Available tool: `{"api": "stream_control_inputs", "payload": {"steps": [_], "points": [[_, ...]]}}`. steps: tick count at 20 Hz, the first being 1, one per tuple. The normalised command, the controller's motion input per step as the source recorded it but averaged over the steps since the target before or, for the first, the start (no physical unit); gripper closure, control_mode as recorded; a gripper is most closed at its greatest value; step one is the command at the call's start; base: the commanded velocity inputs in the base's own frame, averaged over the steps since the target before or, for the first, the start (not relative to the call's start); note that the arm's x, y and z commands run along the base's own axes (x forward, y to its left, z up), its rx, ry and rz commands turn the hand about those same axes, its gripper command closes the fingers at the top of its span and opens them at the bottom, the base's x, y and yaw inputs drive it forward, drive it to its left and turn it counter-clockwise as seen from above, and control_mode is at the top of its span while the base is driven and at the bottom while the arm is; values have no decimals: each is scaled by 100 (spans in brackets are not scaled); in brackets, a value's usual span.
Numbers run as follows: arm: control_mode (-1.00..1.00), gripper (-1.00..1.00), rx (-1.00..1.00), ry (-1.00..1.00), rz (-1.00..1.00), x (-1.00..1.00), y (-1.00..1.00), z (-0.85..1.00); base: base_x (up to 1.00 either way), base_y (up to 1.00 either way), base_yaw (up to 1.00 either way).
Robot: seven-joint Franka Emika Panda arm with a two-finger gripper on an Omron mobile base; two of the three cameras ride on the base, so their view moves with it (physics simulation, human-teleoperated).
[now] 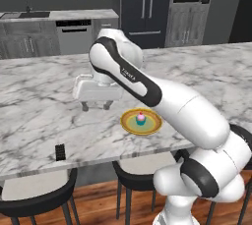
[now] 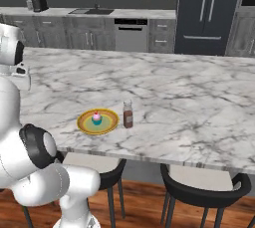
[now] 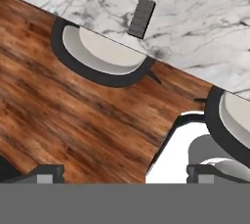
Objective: Take the cinnamon bottle from the cabinet and place it on the dining table, next to the plate with the cupcake. Then take the chocolate from the dining counter and place it on the cupcake plate.
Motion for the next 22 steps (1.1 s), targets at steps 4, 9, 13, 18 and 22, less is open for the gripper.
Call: {"api": "stream_control_inputs", "payload": {"steps": [4,9,13,18,22], "points": [[-100,-100,0,2,-18,7,83,-77,0,0,0],[-100,-100,-10,1,-29,5,44,-98,0,0,0],[-100,-100,-29,0,-41,6,1,-86,0,0,0],[-100,-100,-10,0,-38,37,16,-44,0,0,0],[-100,-100,2,5,-26,50,18,-21,0,0,0]]}}
